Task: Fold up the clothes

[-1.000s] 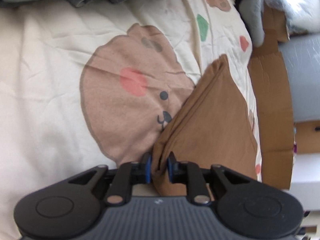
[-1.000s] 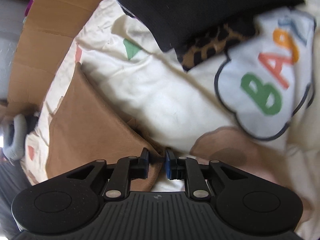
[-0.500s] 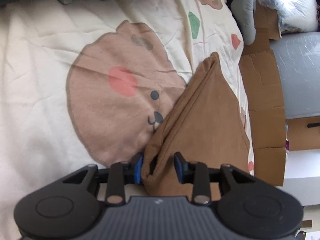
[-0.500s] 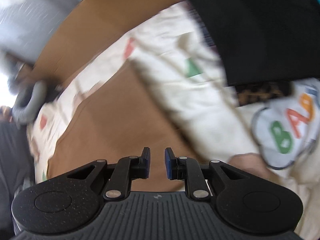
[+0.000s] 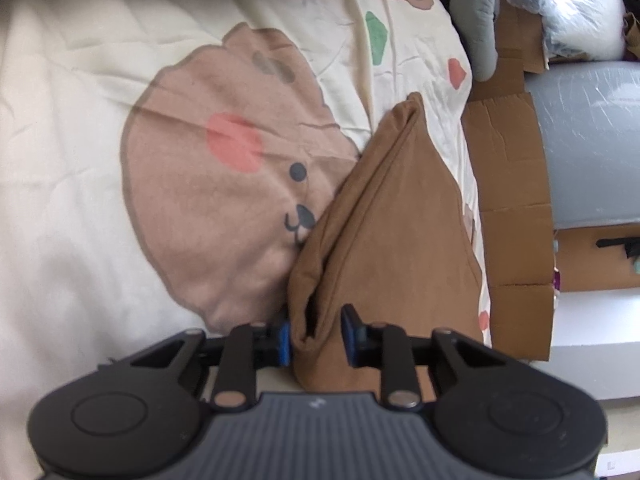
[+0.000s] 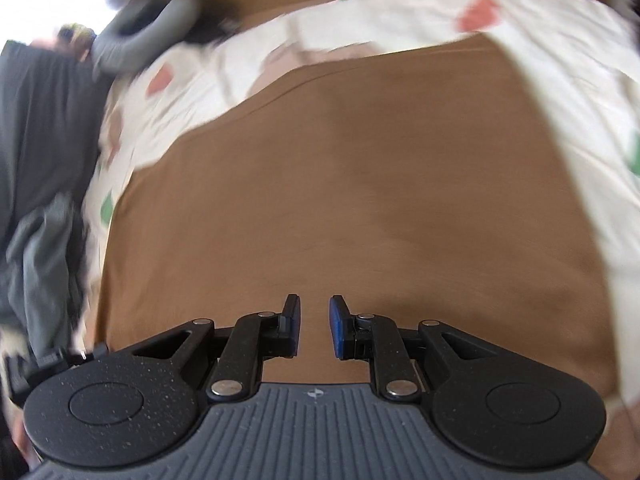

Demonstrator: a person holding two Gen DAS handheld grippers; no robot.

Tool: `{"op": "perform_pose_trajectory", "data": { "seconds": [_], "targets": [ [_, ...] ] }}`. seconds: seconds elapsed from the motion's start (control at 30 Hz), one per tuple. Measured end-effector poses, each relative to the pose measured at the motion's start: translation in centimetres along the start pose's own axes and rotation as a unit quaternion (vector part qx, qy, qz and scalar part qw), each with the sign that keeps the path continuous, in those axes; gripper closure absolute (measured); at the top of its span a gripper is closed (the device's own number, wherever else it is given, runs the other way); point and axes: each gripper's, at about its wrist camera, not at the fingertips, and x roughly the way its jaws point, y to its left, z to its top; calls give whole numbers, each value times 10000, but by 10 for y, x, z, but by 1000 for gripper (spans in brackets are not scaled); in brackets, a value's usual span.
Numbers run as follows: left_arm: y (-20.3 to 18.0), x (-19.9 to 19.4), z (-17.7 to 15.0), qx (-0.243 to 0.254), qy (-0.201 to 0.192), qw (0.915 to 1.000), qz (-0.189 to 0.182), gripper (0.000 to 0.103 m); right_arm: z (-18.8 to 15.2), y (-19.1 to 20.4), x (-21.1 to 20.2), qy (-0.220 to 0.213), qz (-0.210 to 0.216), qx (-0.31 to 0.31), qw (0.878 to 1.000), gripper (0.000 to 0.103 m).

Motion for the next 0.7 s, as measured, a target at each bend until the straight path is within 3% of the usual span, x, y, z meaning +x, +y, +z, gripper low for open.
{"op": "perform_pose_trajectory", "data": {
  "seconds": [0.27, 0.6, 0.7],
  "targets": [
    [1, -5, -3, -105, -94, 9996, -258, 88, -7, 58, 39, 325, 59, -1330, 9906, 87],
    [-2, -6, -3, -164, -171, 9984, -505, 88, -34, 77, 54, 448, -81, -2161, 9753, 87],
    [-1, -5, -2, -191, -139, 9985, -492, 88, -44, 86, 55, 589, -74, -2581, 9643, 88]
  ]
}}
